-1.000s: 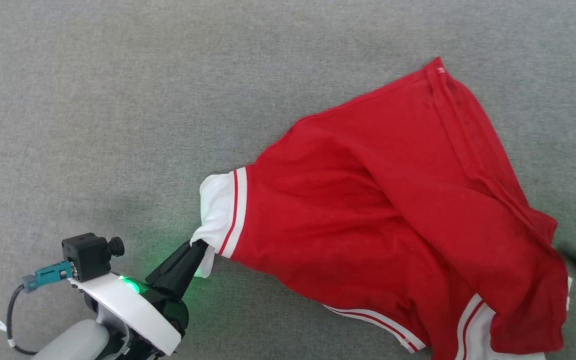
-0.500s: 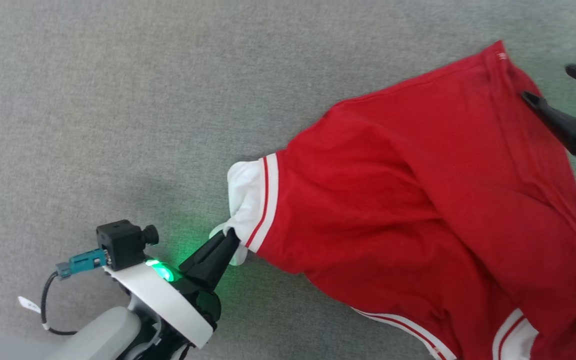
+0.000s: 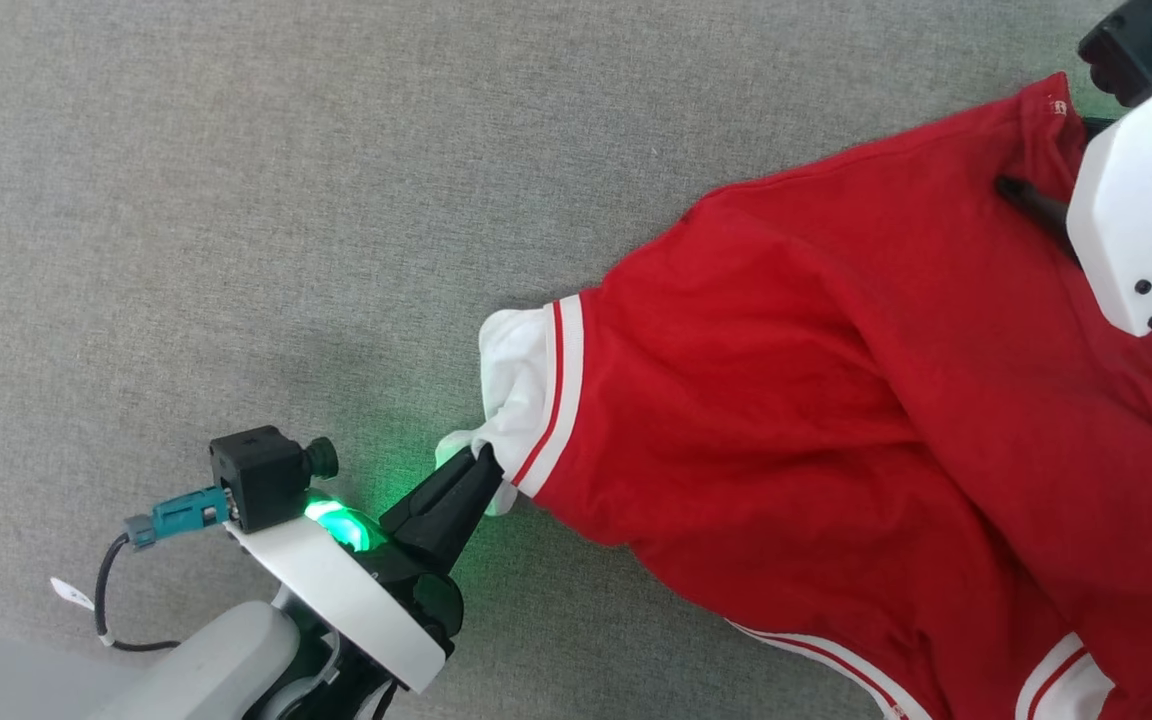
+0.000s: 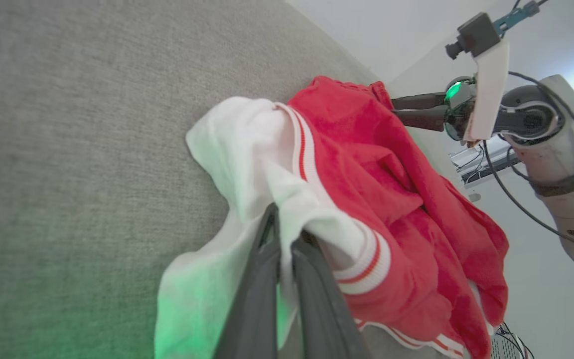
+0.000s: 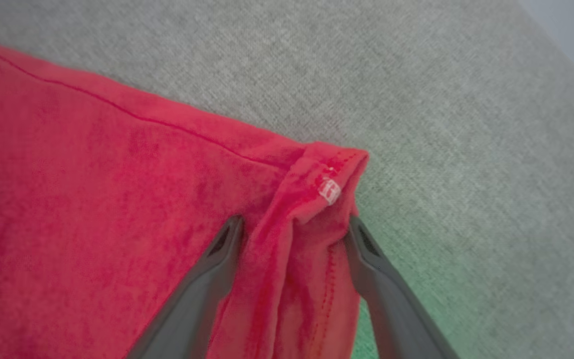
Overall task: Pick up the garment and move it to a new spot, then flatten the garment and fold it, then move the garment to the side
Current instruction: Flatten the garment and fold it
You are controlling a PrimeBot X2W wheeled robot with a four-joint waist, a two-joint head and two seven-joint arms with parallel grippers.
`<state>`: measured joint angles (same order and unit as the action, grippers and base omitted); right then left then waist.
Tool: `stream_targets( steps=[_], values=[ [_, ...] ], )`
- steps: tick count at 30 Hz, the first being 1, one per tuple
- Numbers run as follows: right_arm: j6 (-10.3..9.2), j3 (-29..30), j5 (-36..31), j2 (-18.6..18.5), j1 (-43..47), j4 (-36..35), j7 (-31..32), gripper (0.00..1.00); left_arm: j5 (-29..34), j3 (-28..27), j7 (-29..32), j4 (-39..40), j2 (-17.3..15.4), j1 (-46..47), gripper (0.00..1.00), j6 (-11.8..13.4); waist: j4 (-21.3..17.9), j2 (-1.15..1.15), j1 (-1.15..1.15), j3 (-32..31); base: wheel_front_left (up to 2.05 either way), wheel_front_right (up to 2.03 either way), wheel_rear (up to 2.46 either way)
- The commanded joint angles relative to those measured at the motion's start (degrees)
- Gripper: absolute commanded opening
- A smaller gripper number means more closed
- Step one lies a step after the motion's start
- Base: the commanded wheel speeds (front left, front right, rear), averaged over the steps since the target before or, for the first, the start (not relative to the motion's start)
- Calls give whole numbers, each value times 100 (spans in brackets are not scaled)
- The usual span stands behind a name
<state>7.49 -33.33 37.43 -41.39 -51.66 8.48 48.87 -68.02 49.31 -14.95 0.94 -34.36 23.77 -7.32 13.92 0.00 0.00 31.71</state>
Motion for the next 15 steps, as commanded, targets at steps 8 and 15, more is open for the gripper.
stream_targets(
  steps=[8,15],
  values=[
    [-2,-366,383,78,-65,591,-455,0,10,-25,-27,-18,-27,62,0,-24,-64,0,0,-141,0,0,0],
    [-1,252,572,319,-471,841,-1466,0,-126,-52,45,-119,-331,458,0,-19,-317,0,0,-536,0,0,0]
  ],
)
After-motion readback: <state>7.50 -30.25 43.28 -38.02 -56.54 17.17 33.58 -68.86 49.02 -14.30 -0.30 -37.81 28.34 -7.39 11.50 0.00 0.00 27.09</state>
